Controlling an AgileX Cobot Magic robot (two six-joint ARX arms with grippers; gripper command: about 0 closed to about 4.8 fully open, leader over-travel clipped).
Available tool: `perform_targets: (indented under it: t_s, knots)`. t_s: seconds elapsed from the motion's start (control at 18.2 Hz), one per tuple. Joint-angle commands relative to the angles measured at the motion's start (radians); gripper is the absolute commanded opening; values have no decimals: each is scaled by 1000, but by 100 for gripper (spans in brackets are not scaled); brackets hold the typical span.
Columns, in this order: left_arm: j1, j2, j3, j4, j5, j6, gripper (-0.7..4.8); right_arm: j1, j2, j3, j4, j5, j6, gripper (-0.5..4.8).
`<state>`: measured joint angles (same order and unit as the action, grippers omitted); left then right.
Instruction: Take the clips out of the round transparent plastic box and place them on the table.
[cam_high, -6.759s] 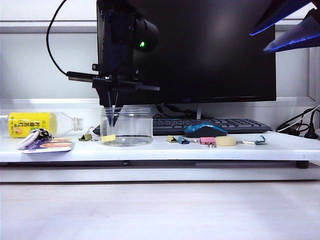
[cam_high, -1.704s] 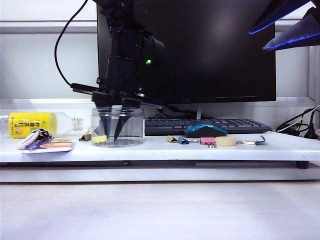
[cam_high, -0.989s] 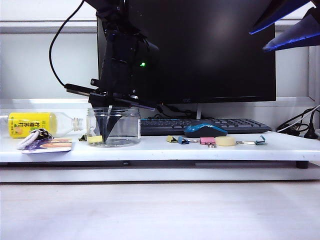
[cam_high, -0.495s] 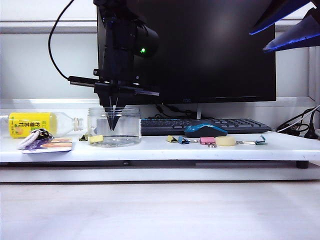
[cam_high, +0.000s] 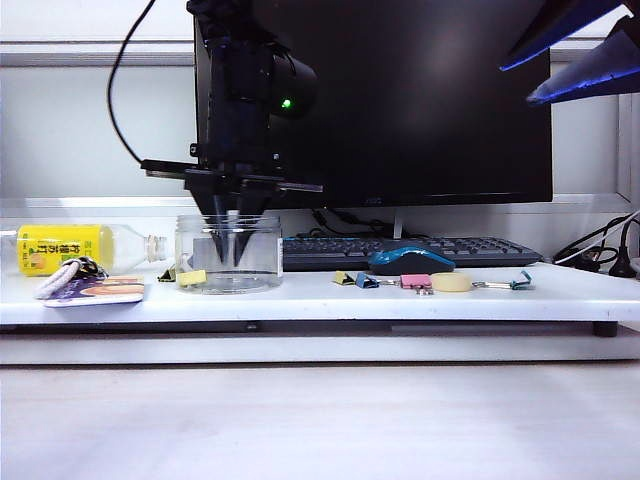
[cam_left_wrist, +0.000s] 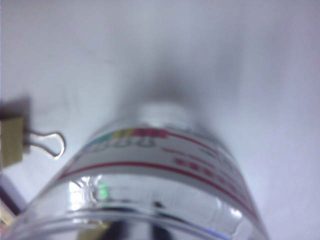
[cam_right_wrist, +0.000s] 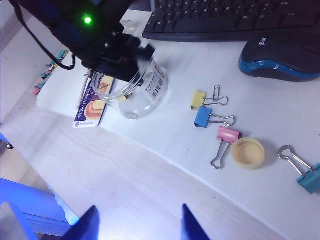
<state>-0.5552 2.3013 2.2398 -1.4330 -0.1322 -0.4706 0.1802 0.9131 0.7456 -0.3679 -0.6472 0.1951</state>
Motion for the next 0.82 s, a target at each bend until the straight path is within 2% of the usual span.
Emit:
perform_targets:
  t_s: [0.05, 0.16, 0.27, 0.38, 0.6, 0.82]
  knots:
    - [0, -30, -2, -11, -31, 195, 62, 0, -2, 2, 5, 0, -6, 212]
    - [0, -55, -2, -11, -93, 254, 62, 0, -2, 2, 5, 2, -6, 212]
    - [12, -72, -2, -11, -75, 246, 62, 0, -2, 2, 6, 8, -6, 212]
    - [19, -72, -3, -15, 1, 237, 63, 0, -2, 2, 5, 24, -6, 212]
    - [20, -82, -27, -18, 16, 228, 62, 0, -2, 2, 6, 24, -6, 212]
    - [20, -109, -61, -18, 13, 254, 63, 0, -2, 2, 5, 24, -6, 212]
